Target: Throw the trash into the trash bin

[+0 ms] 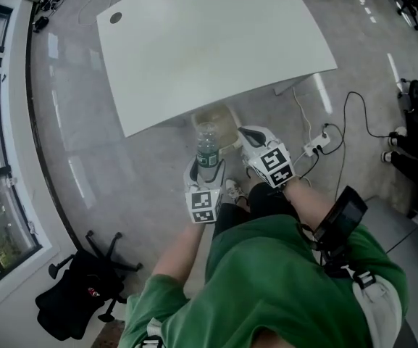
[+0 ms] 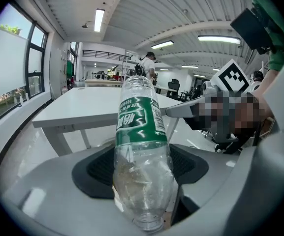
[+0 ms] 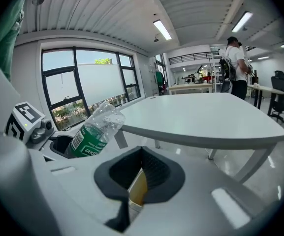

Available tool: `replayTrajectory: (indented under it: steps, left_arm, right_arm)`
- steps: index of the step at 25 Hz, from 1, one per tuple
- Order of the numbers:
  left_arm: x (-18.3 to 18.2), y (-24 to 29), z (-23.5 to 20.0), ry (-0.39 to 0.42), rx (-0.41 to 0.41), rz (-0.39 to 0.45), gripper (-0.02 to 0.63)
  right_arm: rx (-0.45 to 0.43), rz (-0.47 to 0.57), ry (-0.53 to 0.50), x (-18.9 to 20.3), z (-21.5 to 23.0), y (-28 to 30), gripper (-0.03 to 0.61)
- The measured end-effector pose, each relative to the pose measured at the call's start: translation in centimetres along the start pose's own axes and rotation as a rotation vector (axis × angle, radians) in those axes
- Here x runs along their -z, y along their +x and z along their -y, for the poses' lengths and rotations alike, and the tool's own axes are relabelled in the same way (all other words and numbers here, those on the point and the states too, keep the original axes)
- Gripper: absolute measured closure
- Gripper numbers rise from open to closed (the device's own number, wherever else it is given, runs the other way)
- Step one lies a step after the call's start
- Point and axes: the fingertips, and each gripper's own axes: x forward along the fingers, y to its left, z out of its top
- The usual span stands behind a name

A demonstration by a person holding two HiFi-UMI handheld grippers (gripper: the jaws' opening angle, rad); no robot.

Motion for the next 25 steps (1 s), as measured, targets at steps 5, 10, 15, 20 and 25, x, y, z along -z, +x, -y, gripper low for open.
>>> replayTrajectory:
  steps: [5,10,15,20,25]
  left_arm:
    - [2.4,3.1,-0.4,-0.023,-0.011,-0.077,0.281]
    - [6.4,6.0,-1.5,-0.051,-0.026,-0.158,0.281]
    - [9.7,8.9,-2.3,-0.049,-0.030,-0.212,0.281]
    - [12.9,11.4,-2.8,-0.055,-0.025,-0.264,0.281]
    - [16.1,14.0,-3.1,-0.077,-0.022,-0.320,0.281]
  right_arm:
    - [-0.035,-0.061,0.013,3.1,1.2,2.5,0.575]
    - [-0.072,-0.129,0.046,7.7,1.3,5.5,0.575]
    - [-0.094,-0.179,0.048,11.1,2.1,8.3,0.575]
    - [-0.119,-0.214,0.023,13.9,2.8,10.7,0.575]
    - [-0.134,-0.237,0.020,16.8,3.4,12.3,0.575]
